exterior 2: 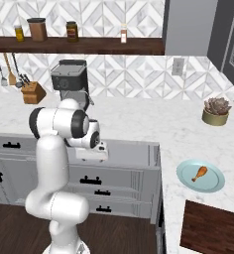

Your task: Pick up the knife from the drawer and place it on the cutting board. Then place the meat from the plate to the cutting board.

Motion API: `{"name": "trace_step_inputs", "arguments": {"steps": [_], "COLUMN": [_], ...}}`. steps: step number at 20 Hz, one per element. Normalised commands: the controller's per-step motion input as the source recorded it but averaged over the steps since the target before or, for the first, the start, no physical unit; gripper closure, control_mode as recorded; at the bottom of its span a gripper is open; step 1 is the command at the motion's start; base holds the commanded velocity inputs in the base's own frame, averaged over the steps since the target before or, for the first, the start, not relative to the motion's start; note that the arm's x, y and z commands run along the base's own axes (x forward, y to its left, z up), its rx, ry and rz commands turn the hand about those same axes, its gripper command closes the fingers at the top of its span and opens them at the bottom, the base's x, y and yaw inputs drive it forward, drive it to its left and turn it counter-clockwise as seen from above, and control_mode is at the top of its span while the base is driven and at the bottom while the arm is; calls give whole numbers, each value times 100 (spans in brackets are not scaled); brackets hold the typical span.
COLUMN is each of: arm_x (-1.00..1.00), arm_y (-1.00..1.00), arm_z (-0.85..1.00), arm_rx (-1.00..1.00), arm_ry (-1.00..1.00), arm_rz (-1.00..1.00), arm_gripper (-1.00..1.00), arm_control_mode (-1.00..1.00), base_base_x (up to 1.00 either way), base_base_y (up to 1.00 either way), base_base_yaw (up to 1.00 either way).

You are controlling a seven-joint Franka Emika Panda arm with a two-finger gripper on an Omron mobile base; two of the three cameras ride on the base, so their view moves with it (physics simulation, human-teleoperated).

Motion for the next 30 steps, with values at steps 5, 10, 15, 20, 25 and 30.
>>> {"name": "trace_step_inputs", "arguments": {"steps": [5, 10, 15, 20, 25, 30], "arm_x": [-95, -100, -64, 59, 71, 49], "arm_y": [0, -5, -3, -4, -8, -17], "arm_z": [-24, -4, 29, 99, 66, -11], "arm_rx": [0, 0, 0, 0, 0, 0], "arm_ry": [10, 3, 1, 0, 0, 4], "arm_rz": [0, 0, 1, 8, 12, 16], "arm_gripper": [-100, -100, -100, -100, -100, -100], "arm_control_mode": [-100, -100, -100, -100, -100, -100], "base_base_x": [0, 0, 0, 0, 0, 0], "base_base_y": [0, 0, 0, 0, 0, 0], "base_base_yaw": [0, 0, 0, 0, 0, 0]}}
